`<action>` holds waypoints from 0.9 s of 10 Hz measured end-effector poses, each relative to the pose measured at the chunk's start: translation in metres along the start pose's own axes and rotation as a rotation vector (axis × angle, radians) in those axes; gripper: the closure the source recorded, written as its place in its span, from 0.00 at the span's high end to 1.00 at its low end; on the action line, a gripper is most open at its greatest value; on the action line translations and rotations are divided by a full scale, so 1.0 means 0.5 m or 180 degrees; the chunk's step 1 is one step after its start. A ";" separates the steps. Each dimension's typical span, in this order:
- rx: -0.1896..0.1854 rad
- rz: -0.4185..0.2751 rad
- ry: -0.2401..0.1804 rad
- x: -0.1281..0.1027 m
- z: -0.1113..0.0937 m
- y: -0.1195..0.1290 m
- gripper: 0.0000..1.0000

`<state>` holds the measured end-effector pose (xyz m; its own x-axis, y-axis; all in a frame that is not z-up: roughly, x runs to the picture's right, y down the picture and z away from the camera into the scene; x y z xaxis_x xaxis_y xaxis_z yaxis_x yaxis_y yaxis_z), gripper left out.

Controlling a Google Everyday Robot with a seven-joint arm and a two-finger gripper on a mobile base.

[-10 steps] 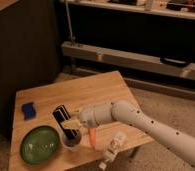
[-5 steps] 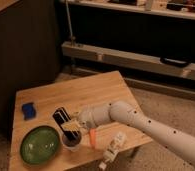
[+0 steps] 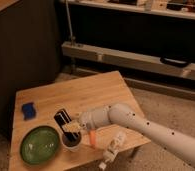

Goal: Place the eraser in the ceramic cup

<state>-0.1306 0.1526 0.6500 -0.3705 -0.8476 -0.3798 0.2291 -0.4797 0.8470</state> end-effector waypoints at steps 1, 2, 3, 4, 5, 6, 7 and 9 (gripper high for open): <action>0.0005 -0.0027 0.0008 0.000 -0.001 -0.002 0.57; 0.0011 -0.0042 0.0005 -0.001 -0.001 -0.004 0.65; 0.0019 -0.0058 0.0001 0.000 -0.002 -0.006 0.75; 0.0023 -0.0073 0.0000 0.002 -0.003 -0.007 0.79; 0.0021 -0.0098 -0.0006 0.004 -0.004 -0.009 0.80; 0.0014 -0.0119 -0.0014 0.005 -0.005 -0.010 0.80; 0.0008 -0.0136 -0.0021 0.007 -0.006 -0.011 0.80; -0.0025 -0.0186 -0.0056 0.009 -0.008 -0.012 0.80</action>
<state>-0.1300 0.1507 0.6418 -0.3994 -0.8140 -0.4218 0.2136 -0.5301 0.8206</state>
